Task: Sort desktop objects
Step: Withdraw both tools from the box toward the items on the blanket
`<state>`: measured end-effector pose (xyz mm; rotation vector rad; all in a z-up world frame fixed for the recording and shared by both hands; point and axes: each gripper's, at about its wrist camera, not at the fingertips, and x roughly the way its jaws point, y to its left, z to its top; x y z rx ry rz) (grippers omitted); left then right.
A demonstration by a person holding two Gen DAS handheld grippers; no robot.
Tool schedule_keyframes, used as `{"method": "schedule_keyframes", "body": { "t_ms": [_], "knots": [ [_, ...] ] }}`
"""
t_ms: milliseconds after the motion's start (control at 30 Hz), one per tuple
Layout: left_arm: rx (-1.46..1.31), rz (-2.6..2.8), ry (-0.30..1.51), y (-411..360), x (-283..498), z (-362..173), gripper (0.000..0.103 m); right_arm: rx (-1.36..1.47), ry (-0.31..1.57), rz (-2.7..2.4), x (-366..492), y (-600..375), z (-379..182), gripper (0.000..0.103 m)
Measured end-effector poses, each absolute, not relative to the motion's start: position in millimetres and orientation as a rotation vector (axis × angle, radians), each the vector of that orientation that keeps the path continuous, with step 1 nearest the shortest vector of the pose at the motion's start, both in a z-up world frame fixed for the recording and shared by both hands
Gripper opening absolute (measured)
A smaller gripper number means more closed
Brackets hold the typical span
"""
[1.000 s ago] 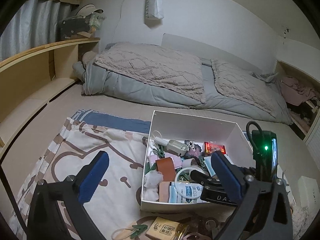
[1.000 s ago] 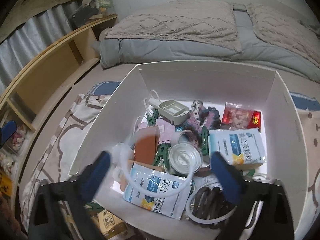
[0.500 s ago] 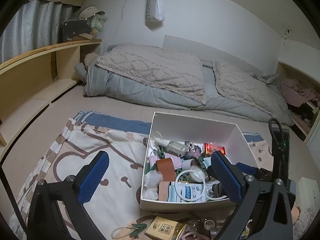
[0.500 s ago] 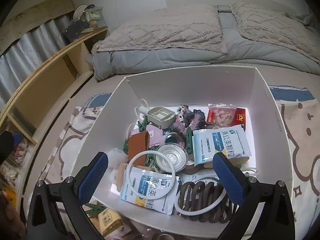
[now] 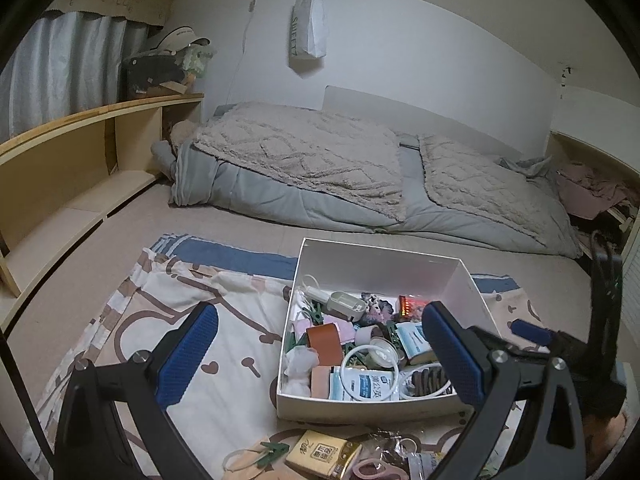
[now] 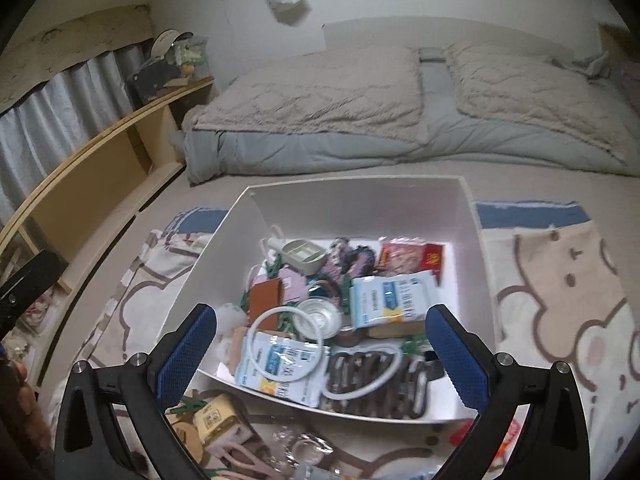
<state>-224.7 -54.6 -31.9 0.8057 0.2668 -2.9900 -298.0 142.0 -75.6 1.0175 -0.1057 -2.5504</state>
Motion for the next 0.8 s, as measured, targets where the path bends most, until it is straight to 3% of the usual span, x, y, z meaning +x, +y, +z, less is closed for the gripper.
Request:
{"method": "schedule_keyframes", "body": {
  "t_ms": [233,800],
  "knots": [
    [0.793,-3.001,0.256,-49,-211,-25,0.103,0.99,-0.21,-2.594,-280,168,-56,0.103],
    [0.78,-3.019,0.18,-50,-179,-14,0.103,0.948,-0.123,-2.628,-222,178,-30,0.103]
  ]
}}
